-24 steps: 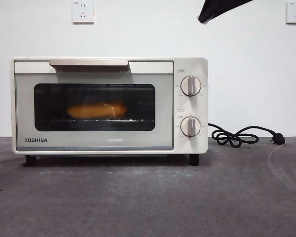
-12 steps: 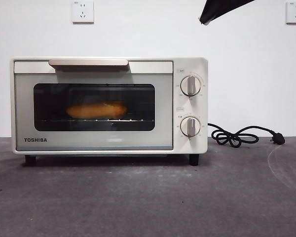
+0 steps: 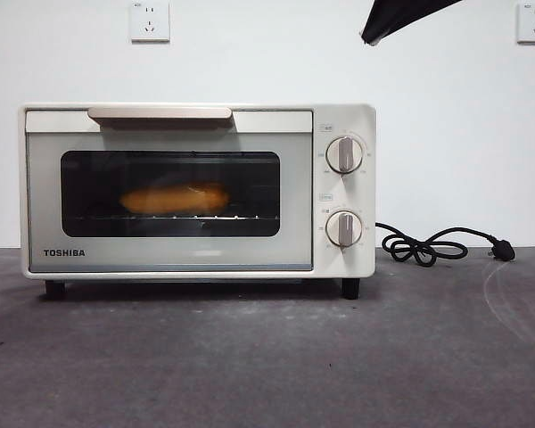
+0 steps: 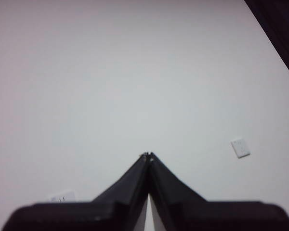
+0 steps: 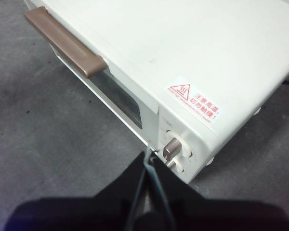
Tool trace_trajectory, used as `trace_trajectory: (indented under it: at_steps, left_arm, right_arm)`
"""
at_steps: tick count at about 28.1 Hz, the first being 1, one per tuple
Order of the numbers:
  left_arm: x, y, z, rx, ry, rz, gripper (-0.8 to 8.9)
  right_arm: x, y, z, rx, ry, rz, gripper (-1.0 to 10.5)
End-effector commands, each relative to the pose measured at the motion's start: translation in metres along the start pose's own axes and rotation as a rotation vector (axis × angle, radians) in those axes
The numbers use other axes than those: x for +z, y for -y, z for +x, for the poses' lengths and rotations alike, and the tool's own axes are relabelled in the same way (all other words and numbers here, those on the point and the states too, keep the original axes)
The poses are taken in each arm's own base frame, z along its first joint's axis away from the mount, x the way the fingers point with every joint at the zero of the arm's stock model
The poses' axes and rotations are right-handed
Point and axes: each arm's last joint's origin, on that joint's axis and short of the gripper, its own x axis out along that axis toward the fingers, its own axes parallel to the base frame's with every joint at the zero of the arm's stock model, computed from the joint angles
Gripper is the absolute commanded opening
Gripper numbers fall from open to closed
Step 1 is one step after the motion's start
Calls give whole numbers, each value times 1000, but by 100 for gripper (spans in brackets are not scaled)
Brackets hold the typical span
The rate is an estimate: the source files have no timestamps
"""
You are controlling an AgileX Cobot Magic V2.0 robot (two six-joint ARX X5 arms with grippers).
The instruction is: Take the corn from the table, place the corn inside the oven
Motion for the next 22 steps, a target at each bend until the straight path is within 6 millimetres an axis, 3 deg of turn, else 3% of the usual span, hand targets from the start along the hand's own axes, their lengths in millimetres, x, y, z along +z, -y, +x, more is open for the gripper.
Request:
trace_trajectory:
  at_steps: [1,9,22]
  left_arm:
    - [-30,5,-13,14,-40,-12,-3]
    - [-117,18,-50,179,-203,-97,-3]
    - [-187,29,-78,286,-545,-190,-3]
  right_arm:
    - [0,0,1,-1,2,-6,1]
    - [0,0,1,-1,2,-6,1]
    - [0,0,1,-1,2,-6,1]
